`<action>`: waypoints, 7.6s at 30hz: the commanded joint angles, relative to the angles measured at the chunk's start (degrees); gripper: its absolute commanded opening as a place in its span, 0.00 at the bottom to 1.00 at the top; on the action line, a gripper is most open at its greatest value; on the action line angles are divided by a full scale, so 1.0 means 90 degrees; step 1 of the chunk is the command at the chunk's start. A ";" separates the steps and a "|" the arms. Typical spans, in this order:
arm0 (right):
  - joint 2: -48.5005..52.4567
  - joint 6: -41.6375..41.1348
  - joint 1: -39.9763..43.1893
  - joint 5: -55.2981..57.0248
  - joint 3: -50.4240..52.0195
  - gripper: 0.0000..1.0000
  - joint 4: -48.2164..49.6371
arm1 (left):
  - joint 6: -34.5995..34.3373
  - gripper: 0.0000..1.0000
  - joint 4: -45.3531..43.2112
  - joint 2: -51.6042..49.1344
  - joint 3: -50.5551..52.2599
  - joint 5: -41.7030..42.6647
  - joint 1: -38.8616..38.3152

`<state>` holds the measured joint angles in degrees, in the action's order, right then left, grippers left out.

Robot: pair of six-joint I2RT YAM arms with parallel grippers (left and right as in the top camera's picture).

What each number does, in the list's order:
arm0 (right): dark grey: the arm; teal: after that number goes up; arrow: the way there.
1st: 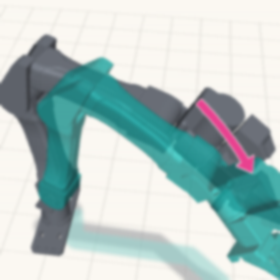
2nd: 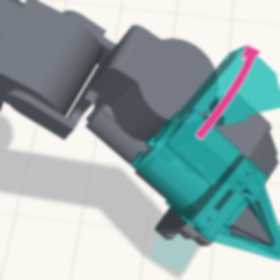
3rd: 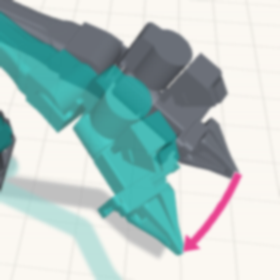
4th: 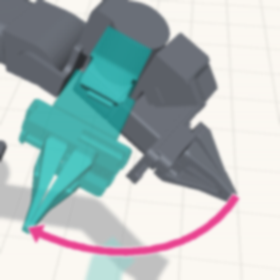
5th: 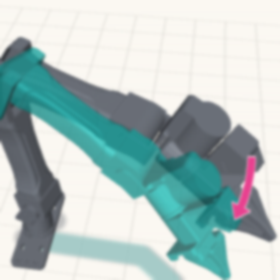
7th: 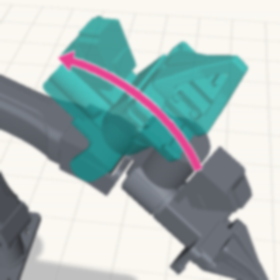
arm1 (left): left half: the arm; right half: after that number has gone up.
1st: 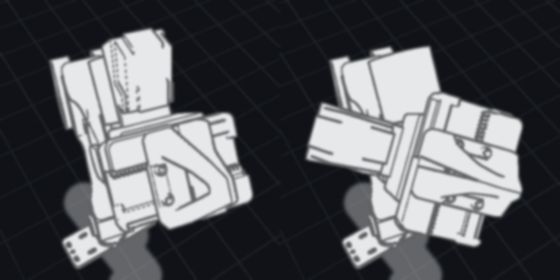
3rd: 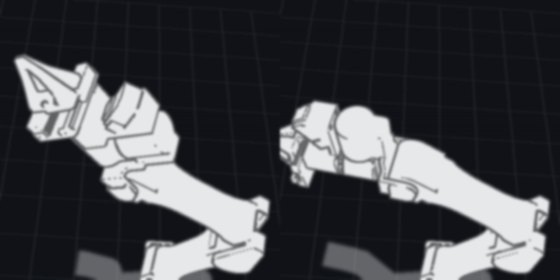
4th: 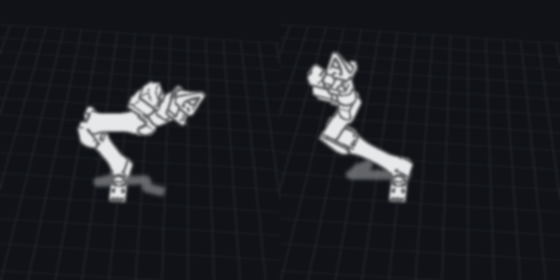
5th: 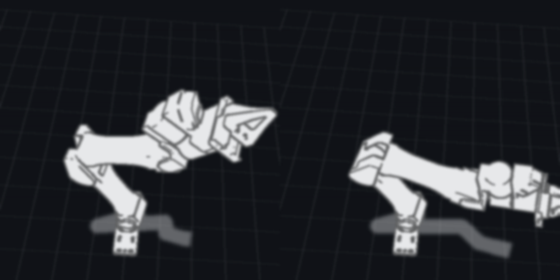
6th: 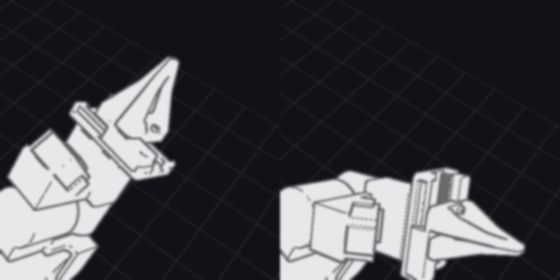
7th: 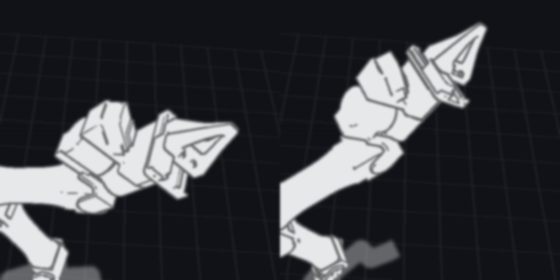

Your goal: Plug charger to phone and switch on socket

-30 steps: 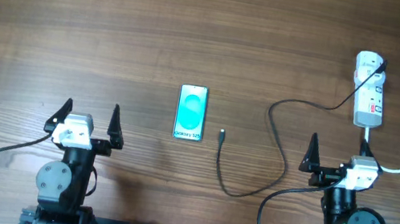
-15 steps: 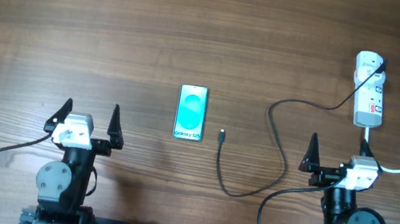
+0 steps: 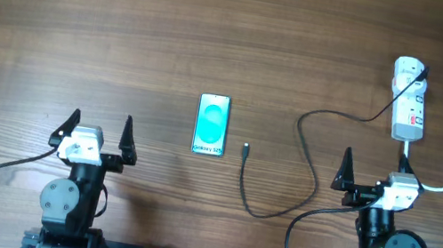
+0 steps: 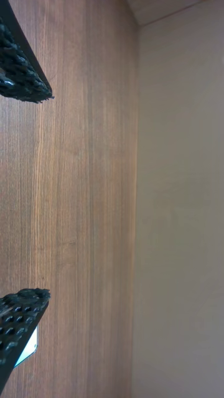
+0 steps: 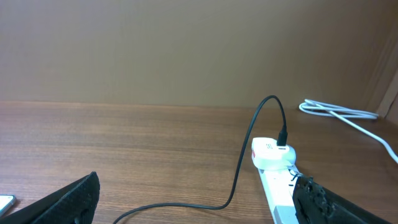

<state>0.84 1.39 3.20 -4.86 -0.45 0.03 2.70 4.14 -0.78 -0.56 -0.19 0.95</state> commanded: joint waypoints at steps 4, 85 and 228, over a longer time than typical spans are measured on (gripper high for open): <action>-0.0005 -0.0005 0.0027 0.0063 0.0017 1.00 0.0012 | -0.0039 1.00 0.0012 0.0032 0.0024 -0.0034 0.0051; -0.0005 -0.0005 0.0027 0.0063 0.0017 1.00 0.0012 | -0.3325 1.00 0.7864 -1.3187 -1.1771 -0.0046 -0.3784; -0.0005 -0.0002 0.0027 0.0063 0.0017 1.00 0.0012 | -0.3500 0.56 0.7834 -1.2322 -1.0168 1.0061 -0.1443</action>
<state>0.99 1.39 3.20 -4.84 -0.38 0.03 -29.04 74.43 -113.25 -90.94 86.67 -13.47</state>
